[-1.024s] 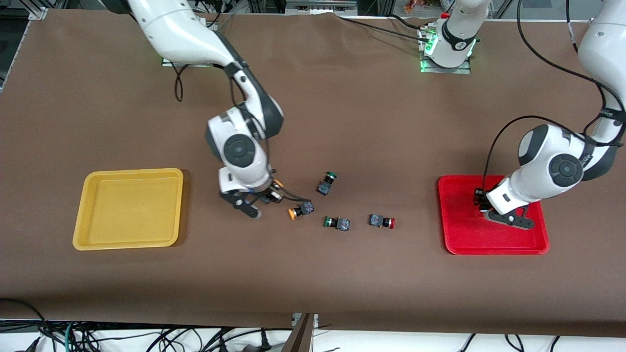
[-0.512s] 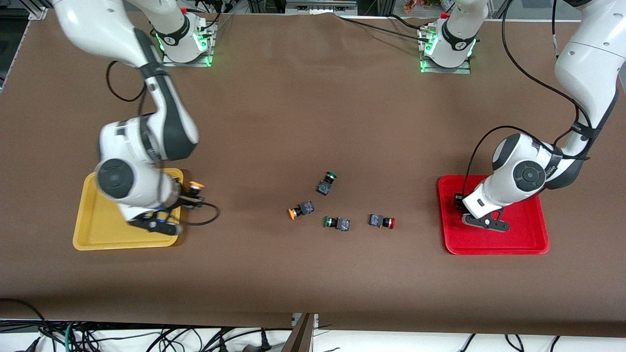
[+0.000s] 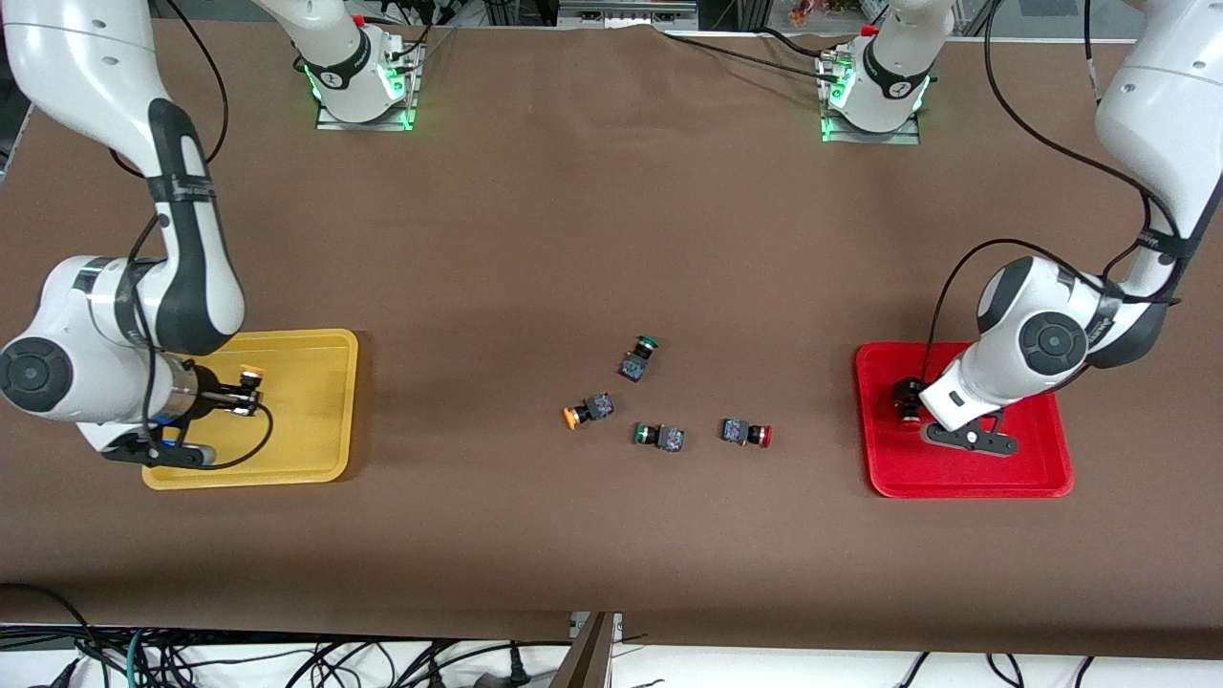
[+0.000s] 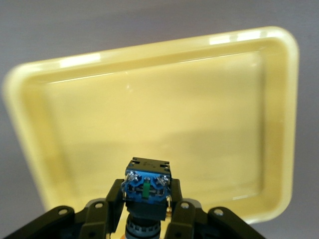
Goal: Place red and yellow buttons in trays
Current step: 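Open both grippers to release the buttons into the trays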
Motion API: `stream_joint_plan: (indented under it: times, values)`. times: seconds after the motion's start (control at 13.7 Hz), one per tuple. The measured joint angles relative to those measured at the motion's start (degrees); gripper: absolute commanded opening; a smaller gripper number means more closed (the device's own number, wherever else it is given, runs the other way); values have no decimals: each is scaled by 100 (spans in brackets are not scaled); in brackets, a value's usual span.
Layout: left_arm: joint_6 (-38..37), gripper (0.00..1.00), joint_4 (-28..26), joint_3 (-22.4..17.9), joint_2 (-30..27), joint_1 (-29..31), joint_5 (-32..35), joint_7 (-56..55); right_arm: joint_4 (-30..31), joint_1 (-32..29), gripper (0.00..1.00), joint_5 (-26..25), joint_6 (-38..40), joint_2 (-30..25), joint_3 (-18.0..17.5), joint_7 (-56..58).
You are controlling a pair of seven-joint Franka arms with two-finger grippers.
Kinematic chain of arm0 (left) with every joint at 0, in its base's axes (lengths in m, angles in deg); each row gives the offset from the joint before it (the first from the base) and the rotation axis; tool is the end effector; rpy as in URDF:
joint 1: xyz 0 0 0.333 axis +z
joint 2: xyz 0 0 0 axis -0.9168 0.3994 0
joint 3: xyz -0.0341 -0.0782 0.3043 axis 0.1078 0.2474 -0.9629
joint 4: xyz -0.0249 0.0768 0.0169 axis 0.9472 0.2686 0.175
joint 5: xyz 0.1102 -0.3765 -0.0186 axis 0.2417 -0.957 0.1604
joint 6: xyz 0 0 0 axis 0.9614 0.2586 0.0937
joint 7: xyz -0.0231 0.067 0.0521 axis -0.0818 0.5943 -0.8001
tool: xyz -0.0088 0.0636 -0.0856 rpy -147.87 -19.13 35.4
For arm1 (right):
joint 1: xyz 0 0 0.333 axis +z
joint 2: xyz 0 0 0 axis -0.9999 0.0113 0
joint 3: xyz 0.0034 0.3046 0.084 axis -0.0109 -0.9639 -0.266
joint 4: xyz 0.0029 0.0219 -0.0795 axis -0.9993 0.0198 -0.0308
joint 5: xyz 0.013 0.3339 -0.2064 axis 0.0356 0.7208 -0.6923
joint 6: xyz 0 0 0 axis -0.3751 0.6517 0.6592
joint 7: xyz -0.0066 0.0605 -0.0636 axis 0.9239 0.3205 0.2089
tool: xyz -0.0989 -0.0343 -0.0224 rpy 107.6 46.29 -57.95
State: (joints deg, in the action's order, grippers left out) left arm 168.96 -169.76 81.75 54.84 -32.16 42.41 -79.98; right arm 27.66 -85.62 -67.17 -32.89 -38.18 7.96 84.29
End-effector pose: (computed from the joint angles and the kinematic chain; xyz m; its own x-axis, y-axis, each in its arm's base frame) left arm 0.6514 -0.0142 0.2458 0.9836 -0.1762 -0.0383 -0.1790 -0.9797 -0.0900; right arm 0.6921 -0.0542 0.2839 0.9879 -0.1015 -0.1177 -0.0921 -0.9923 0.0833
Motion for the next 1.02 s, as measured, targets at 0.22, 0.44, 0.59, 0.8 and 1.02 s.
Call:
stream_joint_plan:
  times: [0.22, 0.44, 0.59, 0.8, 1.02]
  values:
    - [-908, 100, 492, 430, -322, 4, -371, -26, 383, -403, 6, 0, -622, 157, 1, 431]
    - [-1130, 100, 697, 621, -392, -98, -775, -304, 575, -675, 7, 0, -1156, 308, 1, 934]
    - [-1118, 100, 810, 619, -351, -380, -892, -717, 716, -767, 9, 0, -1444, 357, 0, 1051]
    - [-1118, 100, 1112, 599, -171, -1084, -897, -1834, 938, -778, 49, 0, -1810, 365, -3, 1069]
    - [-1116, 100, 1259, 495, 10, -1691, -897, -2668, 941, -776, 99, 0, -1834, 352, -16, 1236]
